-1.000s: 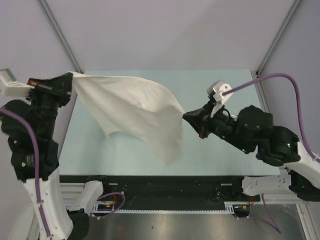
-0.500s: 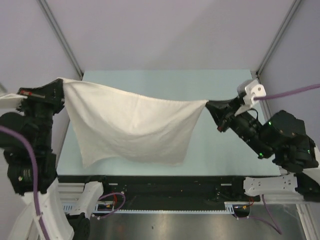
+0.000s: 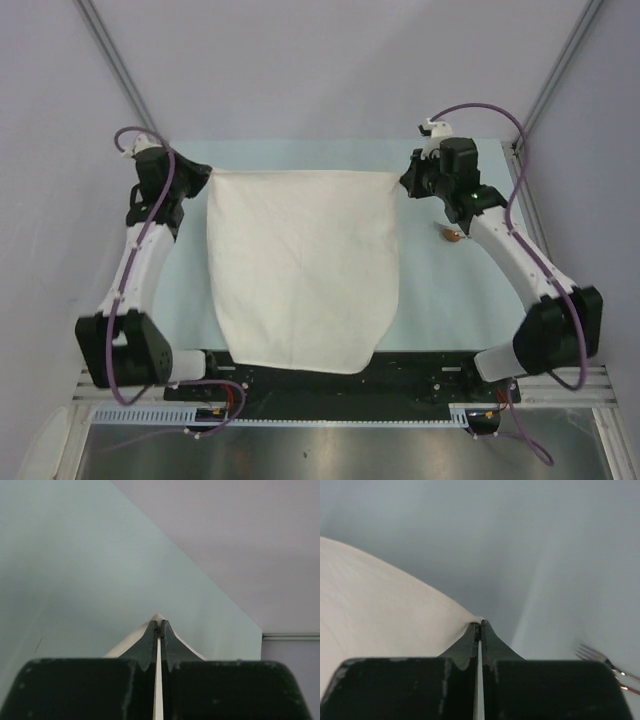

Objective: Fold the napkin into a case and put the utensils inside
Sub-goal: Flatten out the crumpled napkin at the center of the board.

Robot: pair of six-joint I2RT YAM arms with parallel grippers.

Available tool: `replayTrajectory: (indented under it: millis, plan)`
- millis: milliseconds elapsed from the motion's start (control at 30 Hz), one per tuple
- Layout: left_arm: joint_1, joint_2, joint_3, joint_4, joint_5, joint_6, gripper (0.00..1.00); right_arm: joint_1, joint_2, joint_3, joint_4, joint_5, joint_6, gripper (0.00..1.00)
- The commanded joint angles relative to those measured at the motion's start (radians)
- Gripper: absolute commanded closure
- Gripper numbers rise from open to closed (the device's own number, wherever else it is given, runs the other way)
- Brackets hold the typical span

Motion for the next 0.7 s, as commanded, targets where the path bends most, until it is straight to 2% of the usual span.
replayTrajectory:
  millis: [0, 33, 133, 200, 367, 533, 667]
  plan:
    - [-0.011, 0.200, 0.052, 0.273, 0.066, -0.006, 1.00, -0.033, 0.195, 0.071, 0.190, -0.076, -0.006, 1.00]
    - [-0.012, 0.292, 0.069, 0.280, 0.089, -0.007, 1.00, -0.044, 0.236, 0.106, 0.184, -0.068, -0.019, 1.00]
    - [-0.014, 0.422, 0.125, 0.328, 0.123, -0.052, 1.00, -0.081, 0.369, 0.223, 0.171, -0.058, -0.032, 1.00]
    - [-0.019, 0.469, 0.167, 0.320, 0.096, -0.063, 1.00, -0.099, 0.469, 0.339, 0.124, -0.094, -0.032, 1.00]
    - [-0.022, 0.582, 0.240, 0.302, 0.115, -0.073, 1.00, -0.103, 0.561, 0.422, 0.062, -0.124, -0.046, 1.00]
    - [-0.035, 0.572, 0.220, 0.307, 0.143, -0.081, 1.00, -0.095, 0.549, 0.399, 0.062, -0.110, -0.043, 1.00]
    - [-0.042, 0.491, 0.192, 0.310, 0.148, -0.084, 1.00, -0.081, 0.473, 0.376, 0.030, -0.091, -0.058, 1.00]
